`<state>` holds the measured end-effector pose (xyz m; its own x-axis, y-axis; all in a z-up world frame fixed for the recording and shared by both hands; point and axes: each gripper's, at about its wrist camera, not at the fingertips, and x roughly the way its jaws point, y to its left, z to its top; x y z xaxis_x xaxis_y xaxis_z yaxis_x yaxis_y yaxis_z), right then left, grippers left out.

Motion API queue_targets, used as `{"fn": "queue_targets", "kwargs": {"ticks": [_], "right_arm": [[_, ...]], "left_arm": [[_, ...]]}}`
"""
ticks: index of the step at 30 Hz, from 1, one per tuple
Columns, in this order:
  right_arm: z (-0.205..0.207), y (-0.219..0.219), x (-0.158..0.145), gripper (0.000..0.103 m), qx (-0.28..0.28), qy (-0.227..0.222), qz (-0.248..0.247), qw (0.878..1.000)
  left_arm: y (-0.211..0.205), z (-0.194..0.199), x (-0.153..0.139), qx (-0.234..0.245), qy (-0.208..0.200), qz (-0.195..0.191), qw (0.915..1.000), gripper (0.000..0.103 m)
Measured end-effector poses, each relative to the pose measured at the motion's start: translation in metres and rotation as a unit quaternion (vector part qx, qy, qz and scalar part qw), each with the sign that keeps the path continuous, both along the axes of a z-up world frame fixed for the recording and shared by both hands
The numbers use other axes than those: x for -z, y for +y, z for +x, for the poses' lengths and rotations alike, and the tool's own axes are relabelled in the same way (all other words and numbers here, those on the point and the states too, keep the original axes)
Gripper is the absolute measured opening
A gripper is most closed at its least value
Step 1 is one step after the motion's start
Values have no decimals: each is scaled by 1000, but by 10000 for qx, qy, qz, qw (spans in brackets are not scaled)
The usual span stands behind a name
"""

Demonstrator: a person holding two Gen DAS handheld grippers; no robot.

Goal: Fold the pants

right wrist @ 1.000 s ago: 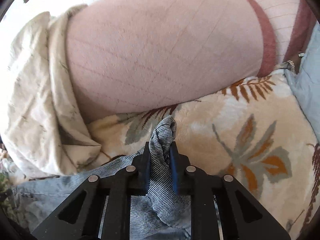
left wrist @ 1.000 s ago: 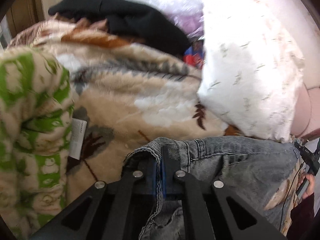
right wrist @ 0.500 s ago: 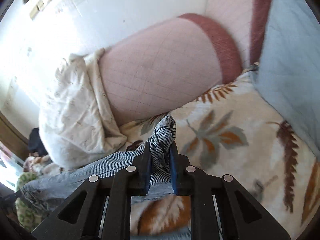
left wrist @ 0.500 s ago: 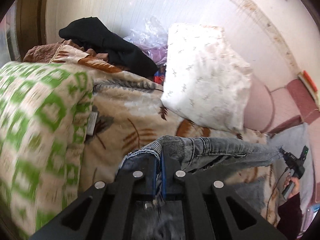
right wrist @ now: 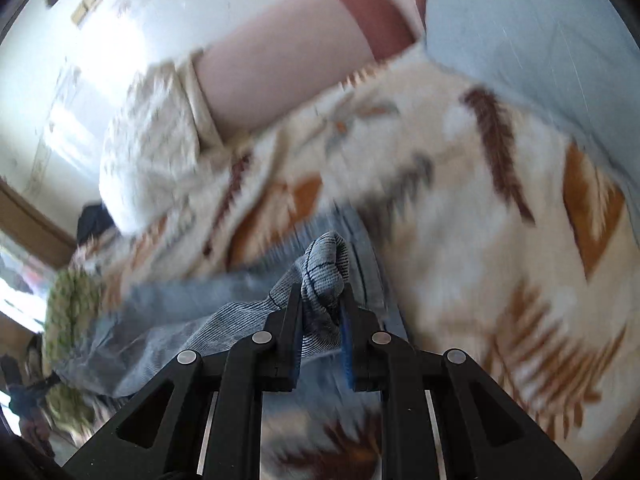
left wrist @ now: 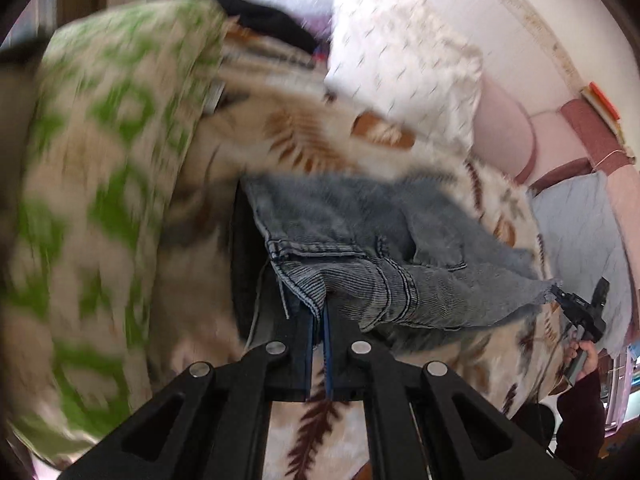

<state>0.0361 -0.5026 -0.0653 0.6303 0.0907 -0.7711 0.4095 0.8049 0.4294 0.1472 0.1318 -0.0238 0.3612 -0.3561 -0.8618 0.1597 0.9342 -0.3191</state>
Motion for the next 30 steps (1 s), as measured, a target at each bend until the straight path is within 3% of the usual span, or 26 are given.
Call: {"fn": "queue_targets", "kwargs": {"ticks": [4, 6, 9, 15, 19, 24, 27, 30], "right_arm": [[-23, 4, 23, 21, -159, 395, 254, 9988], [-31, 2, 29, 37, -262, 605, 454, 9968], [-43, -2, 26, 47, -328, 835, 355, 9953], [-41, -18, -13, 55, -79, 193, 242, 9995], [-18, -28, -24, 57, -47, -174, 375, 9991], [17, -37, 2, 57, 80, 0, 539, 9985], [31, -35, 18, 57, 222, 208, 504, 9983], [40, -31, 29, 57, 254, 364, 398, 9982]], "left_arm": [[5, -9, 22, -106, 125, 89, 9998, 5], [7, -12, 26, -144, 120, 70, 9998, 6], [5, -14, 25, -130, 93, 149, 9998, 6], [-3, -37, -7, -25, -491, 698, 9963, 11], [-12, -53, -41, -53, -1116, 1160, 9869, 11], [-65, -62, -83, 533, -1784, 765, 9795, 11], [-89, -46, -73, 632, -1664, 926, 9797, 11], [-82, -21, -37, 435, -1124, 807, 9894, 11]]}}
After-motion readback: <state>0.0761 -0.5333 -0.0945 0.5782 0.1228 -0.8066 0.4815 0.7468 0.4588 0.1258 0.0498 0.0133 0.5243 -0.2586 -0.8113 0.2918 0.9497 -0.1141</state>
